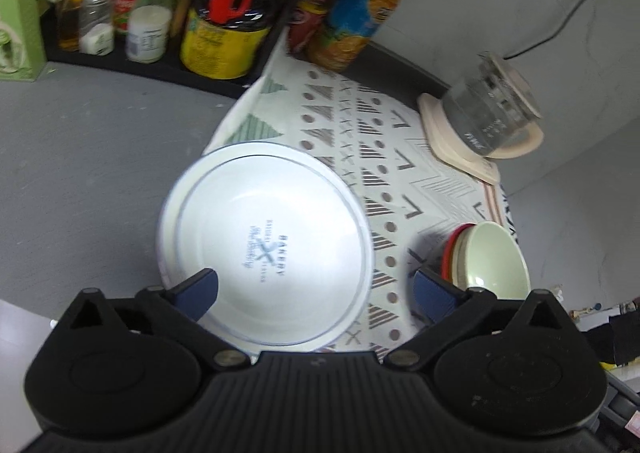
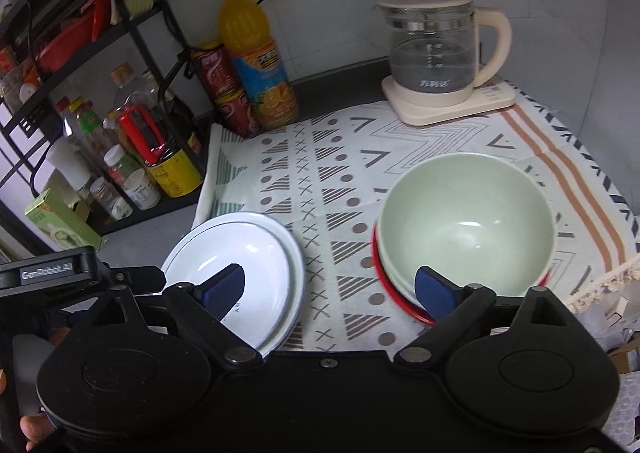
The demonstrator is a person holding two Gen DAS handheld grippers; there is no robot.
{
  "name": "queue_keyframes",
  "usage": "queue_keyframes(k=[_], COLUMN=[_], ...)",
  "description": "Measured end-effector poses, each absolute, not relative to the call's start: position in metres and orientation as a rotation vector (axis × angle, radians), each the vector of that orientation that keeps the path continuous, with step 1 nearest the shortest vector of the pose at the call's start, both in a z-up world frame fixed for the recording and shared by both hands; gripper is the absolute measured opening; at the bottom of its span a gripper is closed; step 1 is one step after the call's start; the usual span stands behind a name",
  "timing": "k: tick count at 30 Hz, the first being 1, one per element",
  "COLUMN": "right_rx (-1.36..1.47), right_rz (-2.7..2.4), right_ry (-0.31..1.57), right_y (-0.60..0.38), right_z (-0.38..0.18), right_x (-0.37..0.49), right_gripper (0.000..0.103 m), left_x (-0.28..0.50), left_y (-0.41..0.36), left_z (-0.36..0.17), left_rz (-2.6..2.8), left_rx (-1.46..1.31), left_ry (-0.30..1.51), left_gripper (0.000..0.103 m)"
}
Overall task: Organize plates and bowls
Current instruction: 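Move both grippers to the rim of the green bowl stack on the red plate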
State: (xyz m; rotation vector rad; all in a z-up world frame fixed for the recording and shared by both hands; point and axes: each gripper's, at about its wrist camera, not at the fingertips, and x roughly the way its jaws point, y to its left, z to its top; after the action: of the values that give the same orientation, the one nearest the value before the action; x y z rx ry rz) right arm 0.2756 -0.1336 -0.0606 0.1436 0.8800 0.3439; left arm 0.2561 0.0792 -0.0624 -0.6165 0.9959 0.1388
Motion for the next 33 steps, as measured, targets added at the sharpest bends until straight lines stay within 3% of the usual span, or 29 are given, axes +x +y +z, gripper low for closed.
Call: queue_keyframes(k=[10, 33], right_rx=[0.187, 0.238], right_rz=[0.270, 0.204], right_ry=[0.865, 0.916], right_y=[-0.167, -0.240], right_z=[-0.061, -0.085], right_x=[0.279, 0.328], right_gripper=[0.099, 0.099], left_x=[0.277, 0.342], left_y=[0.043, -0.040], left_z=[-0.059, -0.075], left_rz=[0.058, 0.018], left_rx=[-0.571, -0.468], left_ry=[1.008, 1.098], left_gripper=[0.103, 0.103])
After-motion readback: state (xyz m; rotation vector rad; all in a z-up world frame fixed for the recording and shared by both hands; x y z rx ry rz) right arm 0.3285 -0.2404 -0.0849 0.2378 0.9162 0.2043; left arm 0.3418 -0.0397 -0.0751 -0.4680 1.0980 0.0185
